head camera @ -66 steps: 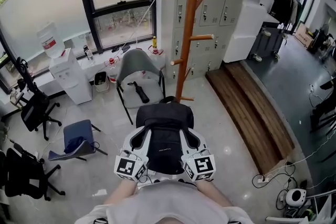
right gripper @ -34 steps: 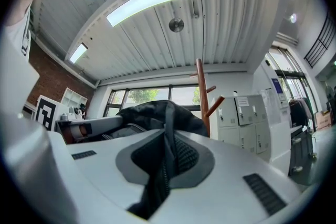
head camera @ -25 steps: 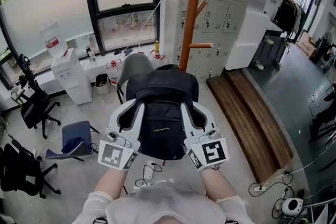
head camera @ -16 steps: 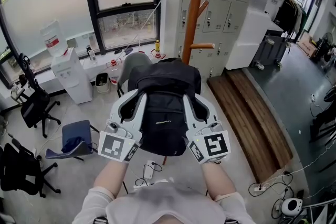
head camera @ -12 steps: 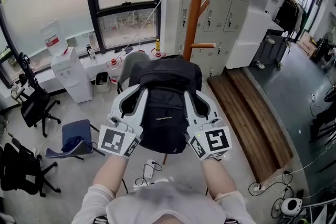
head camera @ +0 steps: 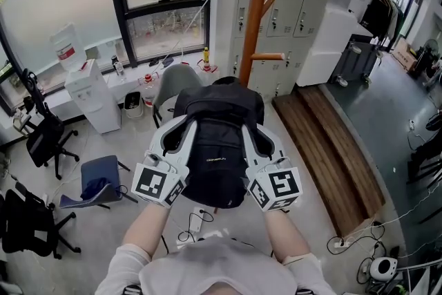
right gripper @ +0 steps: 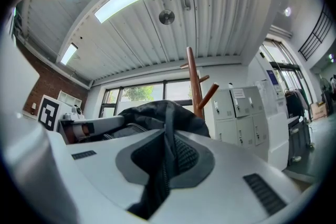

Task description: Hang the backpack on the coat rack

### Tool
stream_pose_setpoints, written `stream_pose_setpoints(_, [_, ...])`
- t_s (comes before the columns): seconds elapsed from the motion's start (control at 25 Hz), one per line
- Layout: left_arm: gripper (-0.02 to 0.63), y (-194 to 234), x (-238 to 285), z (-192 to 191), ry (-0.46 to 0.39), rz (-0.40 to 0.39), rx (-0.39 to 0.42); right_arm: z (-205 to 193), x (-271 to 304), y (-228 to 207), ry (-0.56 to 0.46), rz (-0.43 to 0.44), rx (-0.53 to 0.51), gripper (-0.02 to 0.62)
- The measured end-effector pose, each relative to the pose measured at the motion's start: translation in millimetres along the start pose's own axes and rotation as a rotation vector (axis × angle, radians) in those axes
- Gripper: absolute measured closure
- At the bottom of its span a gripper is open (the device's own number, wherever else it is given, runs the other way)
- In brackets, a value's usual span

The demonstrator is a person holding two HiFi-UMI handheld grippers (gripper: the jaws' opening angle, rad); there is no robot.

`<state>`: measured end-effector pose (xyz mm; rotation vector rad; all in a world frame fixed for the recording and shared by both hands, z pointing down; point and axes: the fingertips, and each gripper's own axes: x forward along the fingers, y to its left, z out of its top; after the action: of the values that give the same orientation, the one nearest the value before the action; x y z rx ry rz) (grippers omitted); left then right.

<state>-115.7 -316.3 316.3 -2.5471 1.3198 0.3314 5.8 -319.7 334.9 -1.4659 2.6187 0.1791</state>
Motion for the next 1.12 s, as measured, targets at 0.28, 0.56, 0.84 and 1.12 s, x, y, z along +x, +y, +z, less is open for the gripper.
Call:
stream_pose_setpoints(0.28, [0.558,-4,-4,-17,0.03,-0.007,-0.018,-19,-5,-1,0.032,-0.012,0.027,0.566])
stream_pose_setpoints(0.56, [0.558,-6,-7,-33,0.055,-0.018,-0.025,-33,-9,-1,0.066,-0.016,0.044,0.566])
stream_pose_setpoints(0.84, [0.558,-11,-10,-49,0.071,-0.032,-0.036,-50,-14,-3,0.098,-0.03,0.056,0.566])
stream_pose_setpoints(1.12, [0.558,-15,-9,-67,0.104,-0.033,-0.061,-66,-16,-9,0.133,-0.048,0.056,0.566])
